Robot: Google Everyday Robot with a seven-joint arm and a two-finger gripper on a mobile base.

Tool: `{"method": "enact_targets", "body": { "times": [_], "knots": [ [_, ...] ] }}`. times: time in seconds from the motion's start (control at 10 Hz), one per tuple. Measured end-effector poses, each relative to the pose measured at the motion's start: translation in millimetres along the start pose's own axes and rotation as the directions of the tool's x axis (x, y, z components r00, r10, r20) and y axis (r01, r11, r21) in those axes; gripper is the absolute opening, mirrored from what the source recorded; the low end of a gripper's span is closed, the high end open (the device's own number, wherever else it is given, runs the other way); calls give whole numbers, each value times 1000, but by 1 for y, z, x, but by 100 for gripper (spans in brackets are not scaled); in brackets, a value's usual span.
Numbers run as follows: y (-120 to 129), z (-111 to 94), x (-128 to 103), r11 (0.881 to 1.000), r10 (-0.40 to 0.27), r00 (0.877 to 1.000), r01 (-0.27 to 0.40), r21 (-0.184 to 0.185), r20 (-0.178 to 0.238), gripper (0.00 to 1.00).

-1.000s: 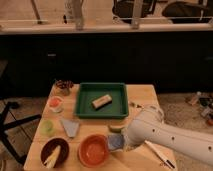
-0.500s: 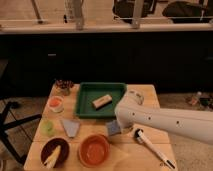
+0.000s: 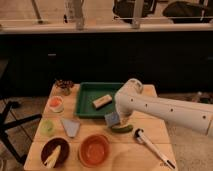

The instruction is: Place sponge in tray

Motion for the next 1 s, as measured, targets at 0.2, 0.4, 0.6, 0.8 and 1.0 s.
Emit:
{"method": "enact_targets", "body": {
  "times": [0.2, 0.4, 0.6, 0.8, 1.0],
  "knots": [
    [-7, -4, -1, 998, -61, 998, 60, 13, 34, 0],
    [-15, -9, 3, 989, -147, 987, 146, 26, 69, 0],
    [-23, -12, 2, 981, -193, 977, 191, 31, 90, 0],
    [-22, -12, 3, 981, -193, 977, 191, 31, 91, 0],
    [-23, -12, 3, 981, -194, 977, 192, 31, 91, 0]
  ]
}}
